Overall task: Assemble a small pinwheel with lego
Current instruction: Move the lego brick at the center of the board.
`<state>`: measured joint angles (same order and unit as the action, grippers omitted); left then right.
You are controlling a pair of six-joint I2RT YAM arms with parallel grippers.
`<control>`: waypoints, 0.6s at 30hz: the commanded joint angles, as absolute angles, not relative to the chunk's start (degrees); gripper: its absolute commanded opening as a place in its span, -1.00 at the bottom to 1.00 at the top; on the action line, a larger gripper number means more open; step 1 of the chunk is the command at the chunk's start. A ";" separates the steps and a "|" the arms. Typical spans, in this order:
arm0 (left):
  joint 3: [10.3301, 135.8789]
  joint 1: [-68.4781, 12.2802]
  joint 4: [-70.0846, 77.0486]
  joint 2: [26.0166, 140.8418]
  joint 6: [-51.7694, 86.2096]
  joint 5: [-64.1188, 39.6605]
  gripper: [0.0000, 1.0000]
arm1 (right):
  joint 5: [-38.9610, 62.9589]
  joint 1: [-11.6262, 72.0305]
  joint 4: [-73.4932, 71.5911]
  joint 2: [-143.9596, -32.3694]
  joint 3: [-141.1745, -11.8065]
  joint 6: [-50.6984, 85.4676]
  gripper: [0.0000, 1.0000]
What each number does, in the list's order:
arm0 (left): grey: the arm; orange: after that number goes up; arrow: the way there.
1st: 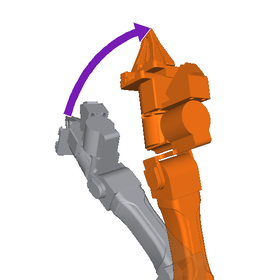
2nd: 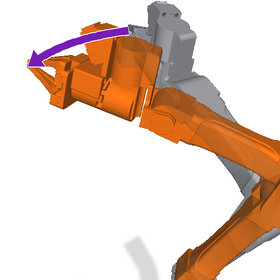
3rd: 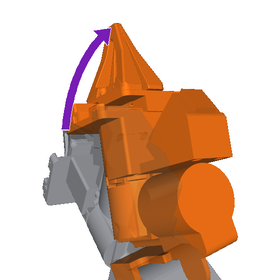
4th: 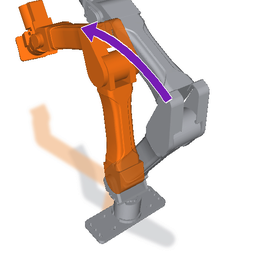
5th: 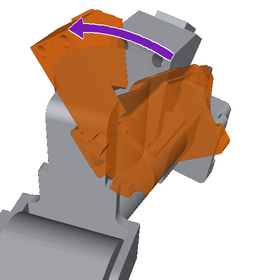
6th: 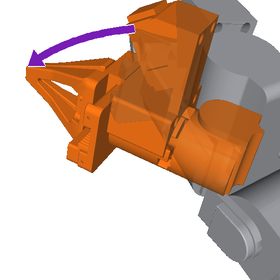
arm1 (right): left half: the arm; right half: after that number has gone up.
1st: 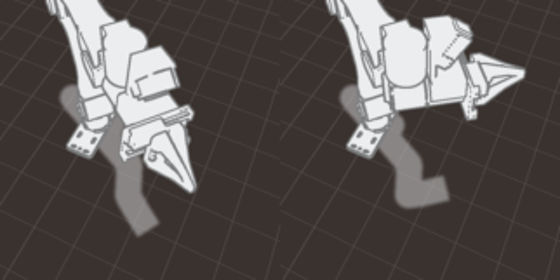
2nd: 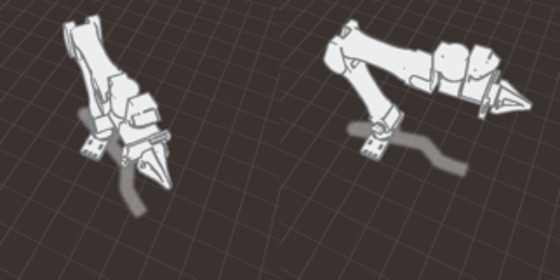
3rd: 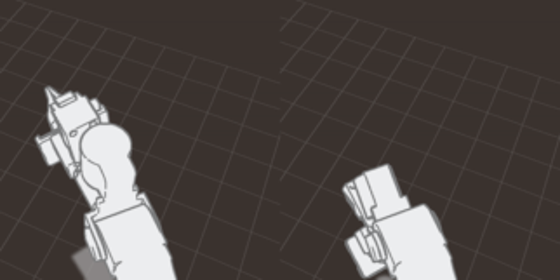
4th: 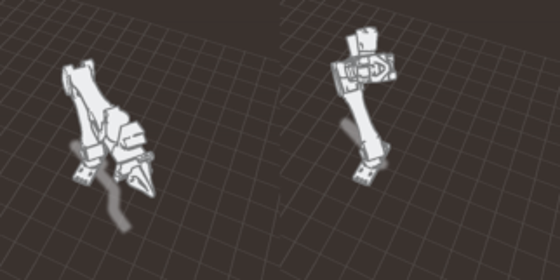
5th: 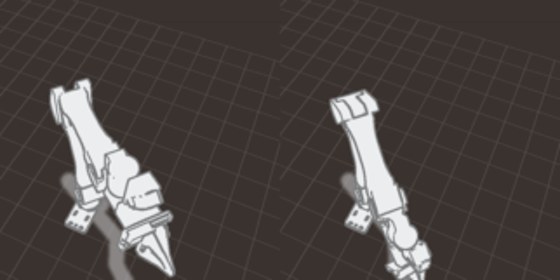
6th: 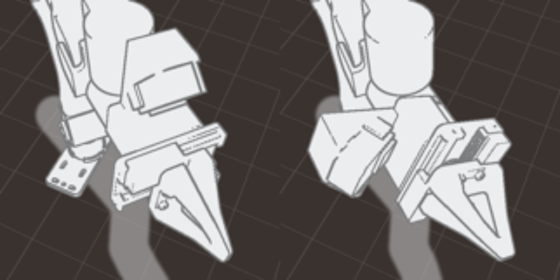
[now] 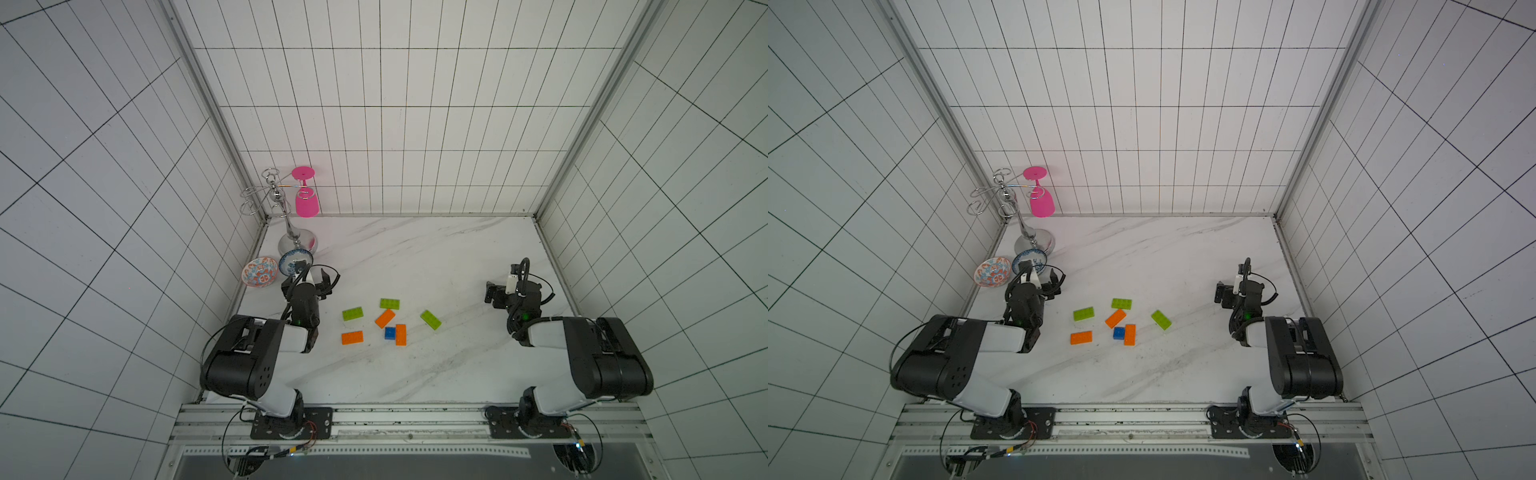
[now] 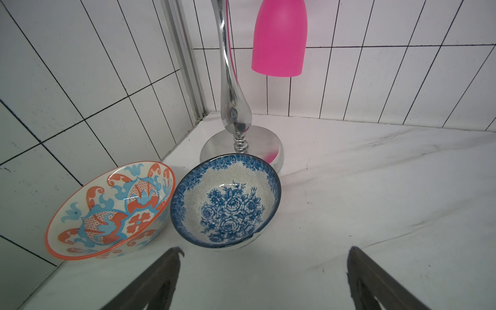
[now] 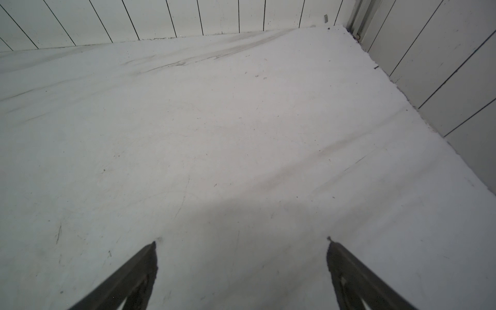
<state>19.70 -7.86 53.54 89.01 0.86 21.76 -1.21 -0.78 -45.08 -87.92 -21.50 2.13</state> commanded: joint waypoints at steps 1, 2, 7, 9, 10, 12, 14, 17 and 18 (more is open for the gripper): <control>18.62 -10.15 60.34 87.37 -3.98 21.97 0.95 | -2.31 -1.05 -47.03 -85.03 -23.36 1.58 0.97; 18.00 -11.73 60.69 85.89 -5.41 23.97 0.95 | -2.49 -0.44 -44.73 -82.83 -23.51 0.74 0.97; 21.99 -19.49 48.04 77.51 -8.17 39.39 0.96 | -8.29 5.84 -35.21 -72.07 -25.66 -2.20 0.97; 26.05 -23.17 38.66 74.28 -4.52 47.69 0.95 | -4.09 6.32 -33.01 -68.27 -26.82 2.46 0.97; 27.88 -24.26 34.40 73.01 -2.16 50.33 0.95 | -2.31 6.68 -32.19 -66.98 -27.26 4.00 0.97; 31.81 -26.87 23.43 70.74 4.60 55.24 0.95 | -1.19 8.19 -30.86 -64.38 -27.73 8.55 0.97; 34.83 -28.87 14.12 68.98 12.70 56.44 0.96 | -2.21 9.32 -28.56 -62.55 -28.25 14.93 0.97; 37.94 -32.38 1.27 66.07 21.52 48.17 0.95 | -1.42 11.43 -22.65 -60.67 -30.19 23.29 0.97; 37.95 -33.82 -0.61 65.06 22.80 45.43 0.94 | -0.99 12.35 -18.99 -60.47 -31.36 26.03 0.97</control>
<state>36.82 -31.05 16.51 66.85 12.16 48.49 -2.39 10.37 -27.97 -61.34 -26.24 15.38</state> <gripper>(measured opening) 0.971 0.986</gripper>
